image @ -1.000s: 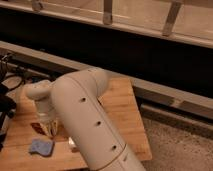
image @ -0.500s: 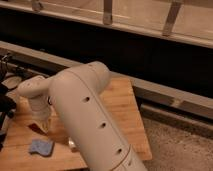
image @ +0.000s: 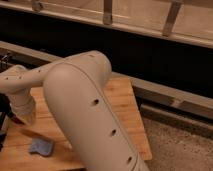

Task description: Place the pepper on the white sponge

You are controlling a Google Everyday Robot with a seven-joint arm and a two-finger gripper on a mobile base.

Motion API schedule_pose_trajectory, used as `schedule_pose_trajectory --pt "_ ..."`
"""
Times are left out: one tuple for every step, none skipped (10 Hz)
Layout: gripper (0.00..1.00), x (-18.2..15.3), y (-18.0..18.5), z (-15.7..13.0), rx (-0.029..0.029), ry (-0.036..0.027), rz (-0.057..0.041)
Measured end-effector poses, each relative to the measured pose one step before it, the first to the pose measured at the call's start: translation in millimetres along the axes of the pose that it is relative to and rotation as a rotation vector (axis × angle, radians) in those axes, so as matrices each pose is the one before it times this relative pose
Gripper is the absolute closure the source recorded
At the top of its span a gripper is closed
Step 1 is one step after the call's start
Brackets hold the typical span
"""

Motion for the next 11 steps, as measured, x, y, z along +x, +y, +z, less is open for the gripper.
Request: schedule_pose_trajectory --pt "1.00 -0.20 6.08 -5.83 0.01321 -0.00968 -0.04409" --pt "1.00 1.10 12.47 -4.24 -0.00783 -0.00593 -0.06024" --pt "1.00 6.32 1.22 0.07 -0.01488 0.00268 -0.00975" --pt "1.00 12.89 -2.46 1.50 -0.01768 0.01078 0.00214" --pt "1.00 17.45 -1.71 1.82 -0.02211 0.01356 0.00454" --pt "1.00 17.08 -1.50 3.23 -0.01967 0.01670 0.01220" --pt "1.00 18.79 -1.69 4.45 -0.02556 0.01459 0.02640" --pt "0.96 16.82 -5.26 3.02 -0.01458 0.00300 0.03377" --pt "0.85 11.68 1.55 0.79 0.00619 -0.00480 0.00189" --pt "0.77 4.04 2.09 3.40 0.00648 0.00297 -0.00832" --pt "0.75 0.10 0.34 4.10 0.00337 0.00562 -0.00344"
